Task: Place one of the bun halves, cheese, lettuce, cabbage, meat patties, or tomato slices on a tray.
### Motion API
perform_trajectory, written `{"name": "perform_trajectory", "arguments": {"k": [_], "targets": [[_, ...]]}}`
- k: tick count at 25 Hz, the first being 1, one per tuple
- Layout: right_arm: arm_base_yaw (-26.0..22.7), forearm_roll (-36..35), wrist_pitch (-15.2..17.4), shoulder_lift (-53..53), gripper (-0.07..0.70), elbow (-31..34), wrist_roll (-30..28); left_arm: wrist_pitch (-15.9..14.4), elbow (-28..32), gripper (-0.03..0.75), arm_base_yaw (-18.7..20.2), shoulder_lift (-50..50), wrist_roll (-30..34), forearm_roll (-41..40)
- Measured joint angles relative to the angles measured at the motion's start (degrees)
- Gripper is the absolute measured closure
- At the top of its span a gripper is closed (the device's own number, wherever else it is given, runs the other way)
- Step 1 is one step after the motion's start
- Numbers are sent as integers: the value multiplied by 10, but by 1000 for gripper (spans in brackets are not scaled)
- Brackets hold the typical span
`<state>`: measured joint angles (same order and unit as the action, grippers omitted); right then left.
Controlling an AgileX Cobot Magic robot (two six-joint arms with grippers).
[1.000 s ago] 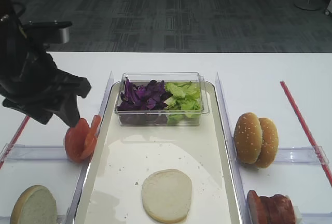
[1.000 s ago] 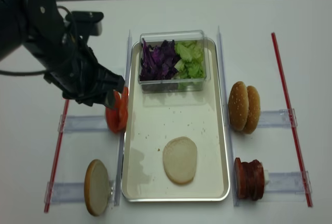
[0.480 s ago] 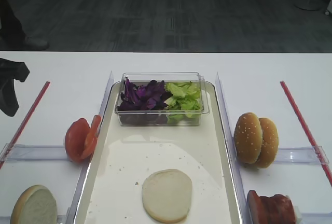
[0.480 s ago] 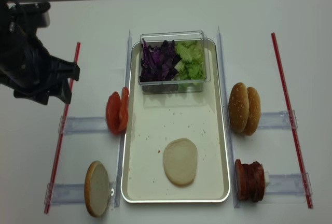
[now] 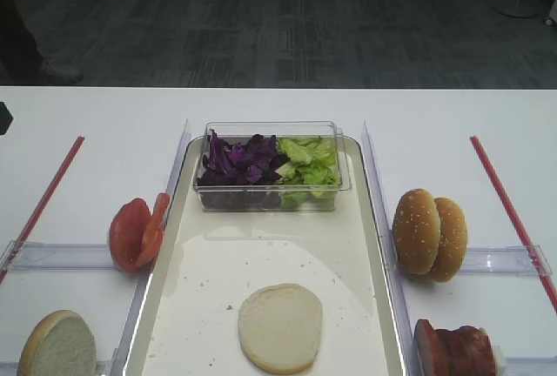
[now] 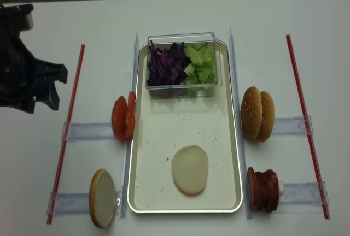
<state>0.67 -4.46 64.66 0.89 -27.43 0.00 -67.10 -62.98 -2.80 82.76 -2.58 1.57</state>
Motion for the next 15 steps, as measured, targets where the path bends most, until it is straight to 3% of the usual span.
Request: {"name": "perform_trajectory", "arguments": {"k": [6, 15], "targets": [[0, 0, 0, 0, 126, 0, 0, -2, 6, 348, 0, -15, 0, 0], [0, 0, 0, 0, 126, 0, 0, 17, 82, 348, 0, -102, 3, 0]]}}
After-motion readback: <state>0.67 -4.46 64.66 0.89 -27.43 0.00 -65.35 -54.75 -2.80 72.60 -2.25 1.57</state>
